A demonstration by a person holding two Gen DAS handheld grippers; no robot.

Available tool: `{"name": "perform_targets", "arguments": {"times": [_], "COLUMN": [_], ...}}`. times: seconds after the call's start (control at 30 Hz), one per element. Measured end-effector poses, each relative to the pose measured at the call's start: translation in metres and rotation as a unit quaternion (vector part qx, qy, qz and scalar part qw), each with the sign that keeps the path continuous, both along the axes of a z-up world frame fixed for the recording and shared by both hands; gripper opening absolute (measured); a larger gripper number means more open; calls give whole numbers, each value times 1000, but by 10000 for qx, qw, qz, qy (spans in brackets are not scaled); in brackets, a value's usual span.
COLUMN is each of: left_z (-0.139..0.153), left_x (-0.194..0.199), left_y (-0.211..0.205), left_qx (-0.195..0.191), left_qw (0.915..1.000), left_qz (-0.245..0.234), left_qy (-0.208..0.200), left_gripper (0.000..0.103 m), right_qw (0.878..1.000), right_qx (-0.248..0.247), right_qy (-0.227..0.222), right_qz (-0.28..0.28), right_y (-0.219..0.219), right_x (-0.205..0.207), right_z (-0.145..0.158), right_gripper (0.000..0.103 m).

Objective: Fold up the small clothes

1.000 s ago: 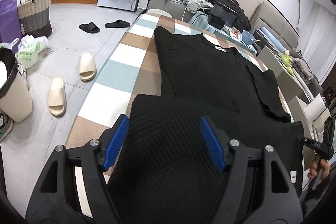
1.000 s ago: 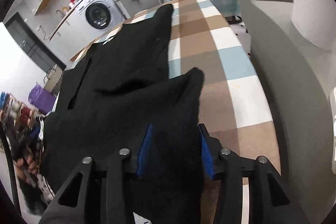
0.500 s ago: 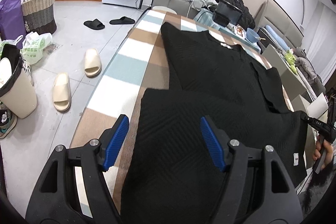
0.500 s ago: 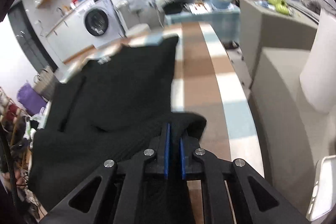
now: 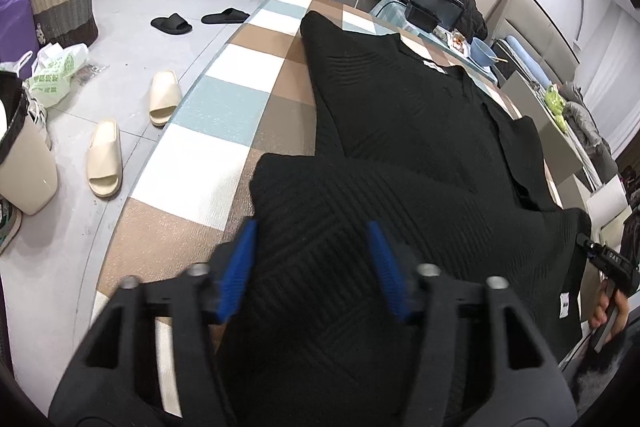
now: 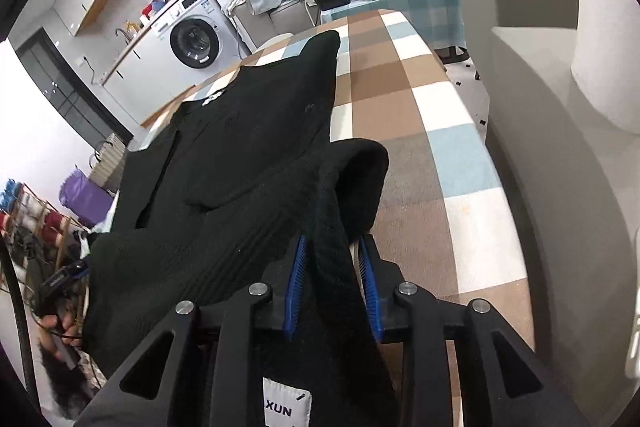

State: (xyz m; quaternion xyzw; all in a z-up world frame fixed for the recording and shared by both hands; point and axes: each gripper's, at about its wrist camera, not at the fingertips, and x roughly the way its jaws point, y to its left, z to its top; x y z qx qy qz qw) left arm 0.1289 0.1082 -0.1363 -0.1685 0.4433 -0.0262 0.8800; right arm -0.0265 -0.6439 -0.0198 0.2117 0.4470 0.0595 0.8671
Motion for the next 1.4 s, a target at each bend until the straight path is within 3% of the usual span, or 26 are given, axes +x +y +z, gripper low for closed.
{"name": "perform_targets", "arguments": {"times": [0.07, 0.1, 0.13, 0.3, 0.4, 0.47, 0.6, 0.7, 0.8, 0.9, 0.93, 0.97, 1.1, 1.2, 1.33, 1.4], "left_z": [0, 1, 3, 26, 45, 55, 55, 37, 26, 22, 20, 17, 0, -10, -10, -12], "left_x": [1, 0, -2, -24, -32, -30, -6, 20, 29, 23, 21, 21, 40, 54, 71, 79], "left_y": [3, 6, 9, 19, 19, 19, 16, 16, 15, 20, 22, 23, 15, 6, -5, -9], "left_qx": [-7, -77, -195, -629, -667, -559, -347, -233, -147, -139, -176, -202, -203, -284, -122, -23], "left_qw": [10000, 9999, 9996, 9953, 9924, 9917, 9938, 9977, 9990, 9988, 9984, 9983, 9991, 9993, 9999, 10000], "left_qz": [46, 53, 59, 142, 119, 109, 69, 125, 220, 355, 411, 443, 355, 221, 9, -13], "left_qy": [-46, -102, -192, -720, -1023, -1155, -1057, -628, -367, -322, -334, -330, -110, -31, -57, -35], "left_gripper": [17, 12, 7, 6, 6, 5, 6, 6, 9, 35, 46, 50, 50, 49, 27, 18], "right_qw": [9995, 9989, 9986, 9943, 9871, 9866, 9916, 9953, 9962, 9970, 9973, 9976, 9971, 9977, 9982, 9987], "right_qx": [296, 440, 505, 539, 704, 670, 374, 388, 70, 2, -7, 37, 597, 540, 526, 459], "right_qy": [-68, -127, -150, -899, -1424, -1485, -1204, -687, -128, -152, -86, -32, 206, 257, 215, 199], "right_qz": [-74, -94, -62, 197, 199, 40, -304, -558, -857, -756, -728, -695, -417, -306, -178, -117], "right_y": [-5, -7, -6, 3, 0, -3, -4, -8, -13, -18, -21, -23, -29, -19, -6, 0], "right_x": [2, 3, 4, -13, -24, -19, 16, 48, 62, 52, 49, 49, 57, 68, 75, 77], "right_z": [-2, -2, -1, 28, 51, 60, 57, 38, 21, 15, 11, 6, -16, -22, -20, -20], "right_gripper": [25, 20, 6, 5, 5, 5, 5, 5, 13, 27, 40, 44, 44, 44, 44, 37]}}
